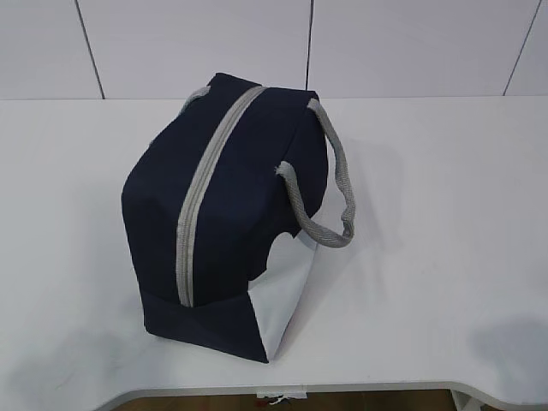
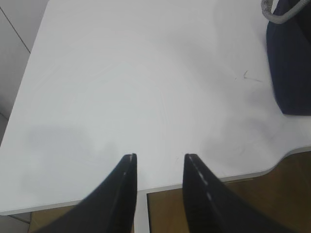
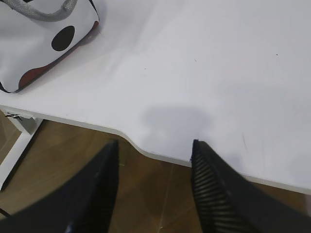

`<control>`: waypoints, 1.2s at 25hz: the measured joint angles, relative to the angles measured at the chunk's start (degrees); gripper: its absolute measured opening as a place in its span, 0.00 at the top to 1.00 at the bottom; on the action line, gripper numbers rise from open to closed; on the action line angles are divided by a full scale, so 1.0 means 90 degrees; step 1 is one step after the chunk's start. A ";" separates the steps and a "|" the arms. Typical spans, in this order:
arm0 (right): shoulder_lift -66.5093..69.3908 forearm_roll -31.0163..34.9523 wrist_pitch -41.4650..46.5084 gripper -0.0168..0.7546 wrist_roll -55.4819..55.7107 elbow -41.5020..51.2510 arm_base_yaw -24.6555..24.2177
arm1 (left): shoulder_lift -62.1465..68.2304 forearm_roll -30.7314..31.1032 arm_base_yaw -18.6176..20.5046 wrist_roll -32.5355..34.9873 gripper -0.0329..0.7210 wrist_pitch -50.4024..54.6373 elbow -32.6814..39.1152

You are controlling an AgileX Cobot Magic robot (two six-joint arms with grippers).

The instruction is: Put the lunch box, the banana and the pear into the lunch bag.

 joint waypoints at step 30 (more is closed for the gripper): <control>0.0000 -0.0005 0.0000 0.46 0.0000 0.0000 0.0000 | 0.0000 0.0000 0.0000 -0.0011 0.63 0.0000 0.0000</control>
